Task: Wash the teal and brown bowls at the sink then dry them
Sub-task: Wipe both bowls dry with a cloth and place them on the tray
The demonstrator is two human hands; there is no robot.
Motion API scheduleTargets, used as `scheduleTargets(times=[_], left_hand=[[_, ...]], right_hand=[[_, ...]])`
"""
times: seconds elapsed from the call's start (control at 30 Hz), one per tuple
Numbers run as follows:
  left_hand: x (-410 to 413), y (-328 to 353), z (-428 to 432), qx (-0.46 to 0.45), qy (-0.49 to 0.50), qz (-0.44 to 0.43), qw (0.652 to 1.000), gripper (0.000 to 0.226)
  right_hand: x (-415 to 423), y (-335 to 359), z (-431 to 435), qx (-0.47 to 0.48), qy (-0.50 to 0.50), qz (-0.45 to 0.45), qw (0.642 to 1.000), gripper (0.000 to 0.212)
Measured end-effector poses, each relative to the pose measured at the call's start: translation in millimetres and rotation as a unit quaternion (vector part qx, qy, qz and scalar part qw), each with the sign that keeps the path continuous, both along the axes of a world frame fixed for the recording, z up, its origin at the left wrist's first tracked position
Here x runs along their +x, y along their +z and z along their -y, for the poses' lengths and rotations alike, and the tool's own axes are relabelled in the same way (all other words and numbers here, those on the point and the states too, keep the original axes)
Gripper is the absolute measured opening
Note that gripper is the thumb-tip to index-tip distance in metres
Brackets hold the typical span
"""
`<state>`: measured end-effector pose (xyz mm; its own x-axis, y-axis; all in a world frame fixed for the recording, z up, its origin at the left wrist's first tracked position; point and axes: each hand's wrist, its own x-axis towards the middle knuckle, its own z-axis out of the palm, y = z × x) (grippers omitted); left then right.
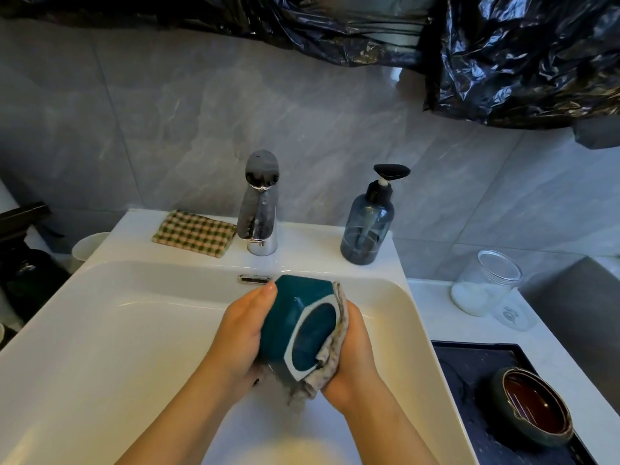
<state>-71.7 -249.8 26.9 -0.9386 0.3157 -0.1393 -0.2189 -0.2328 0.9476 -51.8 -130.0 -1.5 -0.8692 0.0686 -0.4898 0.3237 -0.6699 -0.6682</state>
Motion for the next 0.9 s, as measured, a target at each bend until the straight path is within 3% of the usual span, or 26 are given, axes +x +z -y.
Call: scheduleTargets(times=[0.1,0.2,0.3,0.37,0.47,0.57,0.67,0.9], left_hand=[[-3,-2,1,-0.020,-0.014,0.028,0.999,0.041],[-9,-4,7,-0.044,-0.045,0.072,0.995,0.044],[-7,-5,9,-0.064,-0.085,0.112,0.988,0.038],[-7,-10,7,-0.085,-0.064,0.125,0.986,0.050],[-8,-17,1,-0.071,-0.018,0.173,0.982,0.043],[-10,-21,-1,-0.047,0.038,0.208,0.976,0.040],[-13,-24,3,-0.039,0.049,0.204,0.977,0.042],[-10,-21,7,-0.040,-0.097,0.132,0.986,0.050]], right_hand=[[-3,-3,-1,-0.039,0.002,0.024,0.999,0.060],[-2,-5,-8,-0.039,-0.016,0.031,0.999,0.049],[-2,-7,-12,0.053,-0.028,0.033,0.998,0.040],[-4,-4,-12,0.116,-0.038,0.042,0.992,0.038],[-6,-3,-6,0.144,-0.054,0.050,0.987,0.047],[-8,-10,6,0.184,-0.040,-0.019,0.982,0.055],[-3,-7,13,0.201,-0.027,-0.059,0.977,0.026],[-3,3,-14,0.161,-0.053,0.004,0.985,0.041]])
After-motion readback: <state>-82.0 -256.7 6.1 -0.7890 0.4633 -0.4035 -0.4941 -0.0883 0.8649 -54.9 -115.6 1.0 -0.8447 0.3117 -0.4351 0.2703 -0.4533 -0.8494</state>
